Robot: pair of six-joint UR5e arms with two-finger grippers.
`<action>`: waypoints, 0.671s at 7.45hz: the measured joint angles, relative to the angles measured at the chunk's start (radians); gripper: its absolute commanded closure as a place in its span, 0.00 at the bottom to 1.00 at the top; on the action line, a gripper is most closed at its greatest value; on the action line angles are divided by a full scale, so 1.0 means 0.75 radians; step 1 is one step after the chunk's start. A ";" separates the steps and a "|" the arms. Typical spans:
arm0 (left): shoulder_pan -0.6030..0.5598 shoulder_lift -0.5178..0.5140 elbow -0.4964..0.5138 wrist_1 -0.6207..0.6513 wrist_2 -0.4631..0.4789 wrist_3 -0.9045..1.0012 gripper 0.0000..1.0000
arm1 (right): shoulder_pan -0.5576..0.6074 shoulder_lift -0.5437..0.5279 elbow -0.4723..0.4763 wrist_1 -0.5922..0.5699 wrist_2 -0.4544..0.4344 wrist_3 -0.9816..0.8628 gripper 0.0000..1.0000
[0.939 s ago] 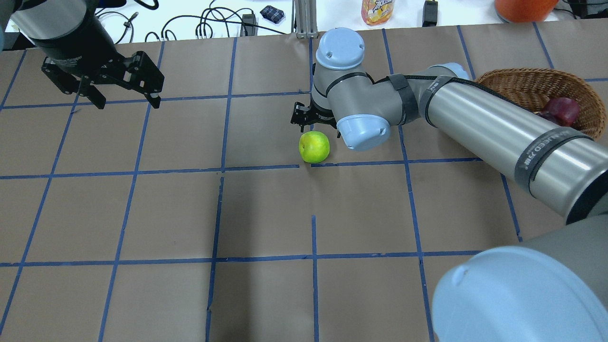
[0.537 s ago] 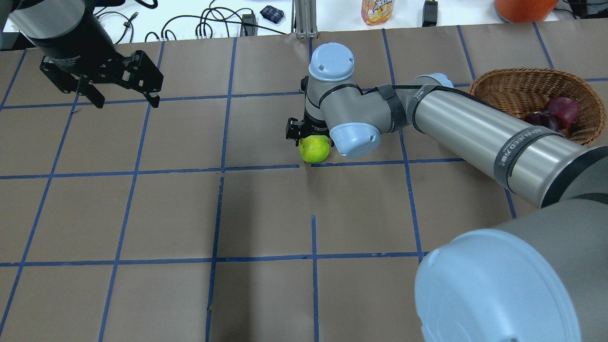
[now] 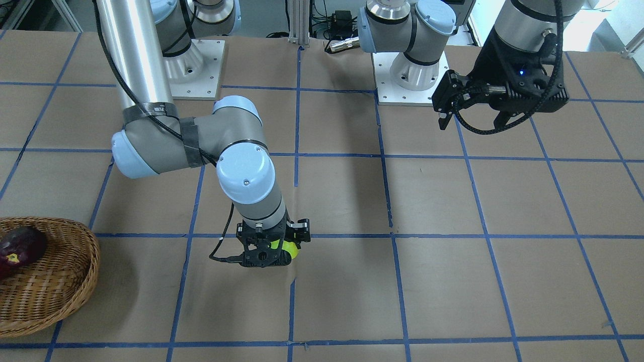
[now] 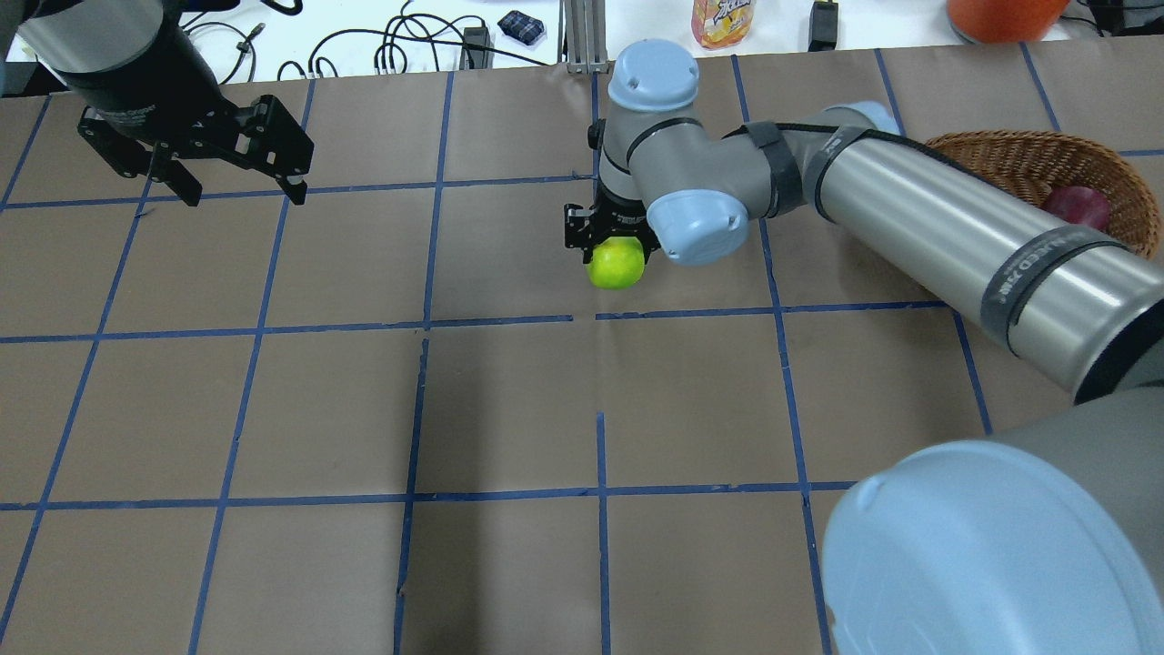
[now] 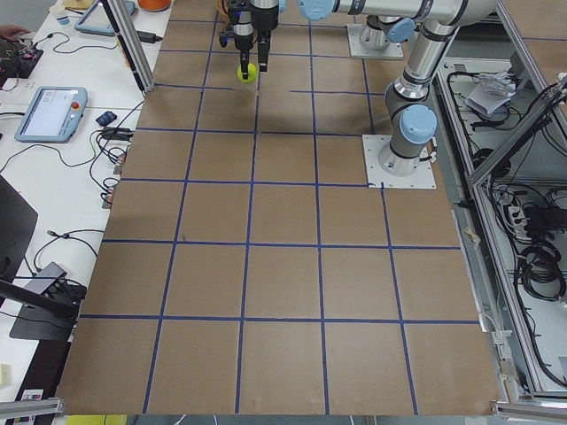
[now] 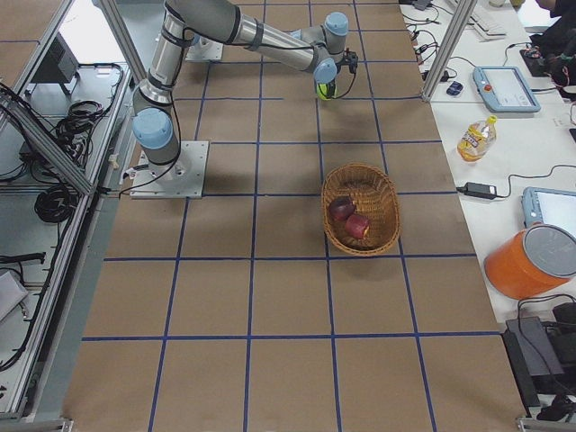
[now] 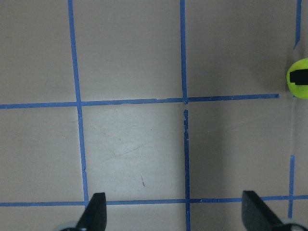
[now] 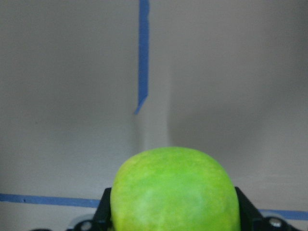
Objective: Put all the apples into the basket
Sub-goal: 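Lift the green apple with the right gripper and release it into the basket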
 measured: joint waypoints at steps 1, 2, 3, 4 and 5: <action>0.000 -0.006 0.004 0.000 -0.002 -0.008 0.00 | -0.102 -0.037 -0.048 0.125 -0.018 -0.088 0.59; 0.000 -0.016 0.013 -0.001 -0.004 -0.037 0.00 | -0.238 -0.074 -0.067 0.203 -0.068 -0.235 0.59; -0.001 -0.025 0.021 -0.003 -0.006 -0.093 0.00 | -0.384 -0.094 -0.070 0.235 -0.131 -0.433 0.59; -0.006 -0.032 0.023 -0.008 -0.008 -0.144 0.00 | -0.517 -0.100 -0.070 0.238 -0.164 -0.626 0.56; -0.015 -0.033 0.025 -0.010 -0.007 -0.171 0.00 | -0.634 -0.092 -0.067 0.215 -0.173 -0.803 0.41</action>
